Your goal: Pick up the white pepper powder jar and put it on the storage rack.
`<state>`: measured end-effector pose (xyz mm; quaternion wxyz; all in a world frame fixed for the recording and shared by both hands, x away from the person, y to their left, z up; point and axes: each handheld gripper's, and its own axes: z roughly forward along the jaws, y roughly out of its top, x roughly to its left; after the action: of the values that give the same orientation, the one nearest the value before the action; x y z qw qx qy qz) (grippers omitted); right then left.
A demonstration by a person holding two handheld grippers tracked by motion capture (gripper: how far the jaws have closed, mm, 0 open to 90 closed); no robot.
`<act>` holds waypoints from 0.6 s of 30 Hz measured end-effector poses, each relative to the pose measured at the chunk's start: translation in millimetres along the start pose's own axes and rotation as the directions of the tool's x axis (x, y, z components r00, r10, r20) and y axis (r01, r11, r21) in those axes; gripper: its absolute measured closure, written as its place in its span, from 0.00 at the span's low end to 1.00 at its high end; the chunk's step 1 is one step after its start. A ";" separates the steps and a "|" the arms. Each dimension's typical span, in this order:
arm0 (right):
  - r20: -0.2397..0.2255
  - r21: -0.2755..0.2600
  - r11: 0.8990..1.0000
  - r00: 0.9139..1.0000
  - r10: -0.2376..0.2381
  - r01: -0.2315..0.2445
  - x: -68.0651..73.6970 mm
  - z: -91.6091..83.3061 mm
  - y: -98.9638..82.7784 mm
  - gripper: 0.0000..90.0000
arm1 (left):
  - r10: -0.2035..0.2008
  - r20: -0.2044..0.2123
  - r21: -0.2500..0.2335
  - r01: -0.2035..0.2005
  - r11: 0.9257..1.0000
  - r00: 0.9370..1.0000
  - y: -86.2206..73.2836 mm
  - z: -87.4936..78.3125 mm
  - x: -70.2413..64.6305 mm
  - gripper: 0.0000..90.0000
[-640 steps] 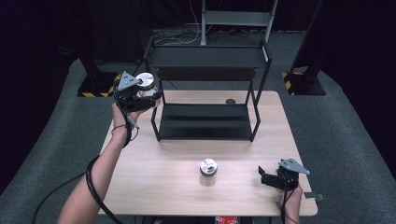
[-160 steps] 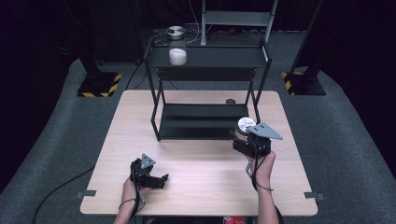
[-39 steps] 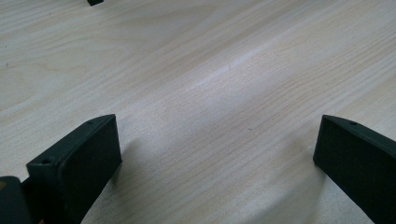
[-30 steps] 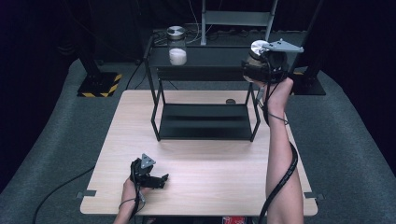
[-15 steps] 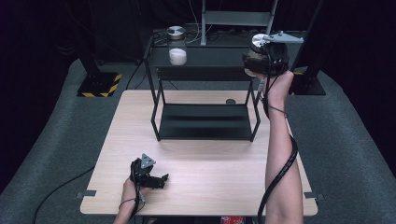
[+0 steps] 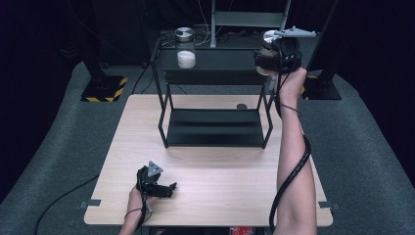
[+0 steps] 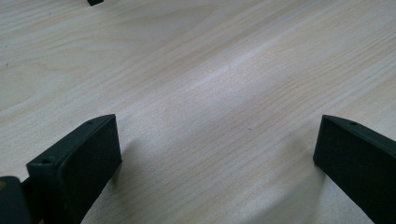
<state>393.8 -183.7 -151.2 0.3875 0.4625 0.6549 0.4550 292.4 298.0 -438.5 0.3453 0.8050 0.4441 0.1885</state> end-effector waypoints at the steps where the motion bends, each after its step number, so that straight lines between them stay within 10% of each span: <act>1: 0.001 0.003 1.000 1.000 -0.001 0.001 -0.2 0.9 1.1 0.34 | 0.000 0.000 0.000 0.000 1.000 1.000 0.1 0.0 0.0 0.00; 18: 0.021 0.026 0.999 1.000 -0.023 0.023 -0.5 13.3 19.6 0.34 | 0.000 0.000 0.001 0.000 1.000 1.000 0.1 0.0 0.0 0.00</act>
<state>411.3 -177.9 -136.2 0.3936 0.4645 0.6619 0.4373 292.4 297.9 -438.4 0.3450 0.8051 0.4442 0.1885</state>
